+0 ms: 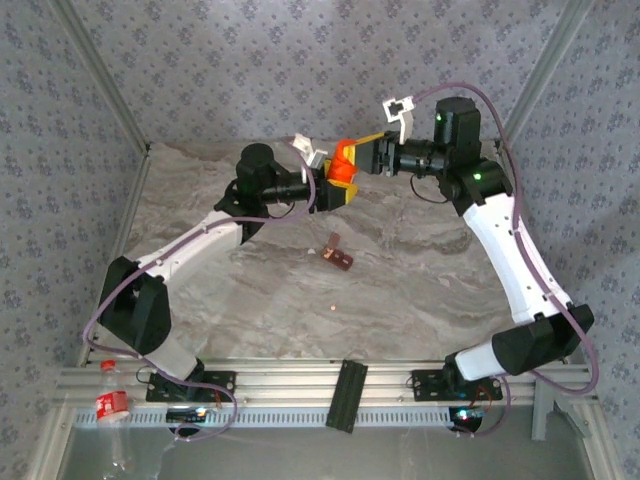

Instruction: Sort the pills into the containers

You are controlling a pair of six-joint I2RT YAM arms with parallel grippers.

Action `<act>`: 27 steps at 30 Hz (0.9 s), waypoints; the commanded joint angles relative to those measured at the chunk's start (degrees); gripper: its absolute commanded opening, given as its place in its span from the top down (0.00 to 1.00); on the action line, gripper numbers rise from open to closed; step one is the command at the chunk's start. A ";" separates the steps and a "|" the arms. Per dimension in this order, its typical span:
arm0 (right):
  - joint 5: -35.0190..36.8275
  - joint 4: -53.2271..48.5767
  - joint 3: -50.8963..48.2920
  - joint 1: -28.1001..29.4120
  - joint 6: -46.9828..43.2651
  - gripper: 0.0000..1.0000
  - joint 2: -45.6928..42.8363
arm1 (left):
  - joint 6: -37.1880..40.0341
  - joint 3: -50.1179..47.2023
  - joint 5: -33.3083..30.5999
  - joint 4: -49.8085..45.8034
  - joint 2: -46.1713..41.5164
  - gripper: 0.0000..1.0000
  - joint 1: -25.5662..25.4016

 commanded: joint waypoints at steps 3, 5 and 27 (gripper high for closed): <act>2.79 4.34 -6.73 2.38 4.79 0.64 -2.16 | -2.14 0.97 -4.25 8.40 -1.00 1.00 -0.39; 4.00 4.78 -7.00 3.15 6.06 0.64 -1.74 | -1.47 1.32 -4.26 7.29 -0.80 1.00 -0.46; 29.39 18.55 -15.76 15.18 21.78 0.65 -1.42 | 12.84 -4.49 -31.86 6.10 -4.88 1.00 -5.43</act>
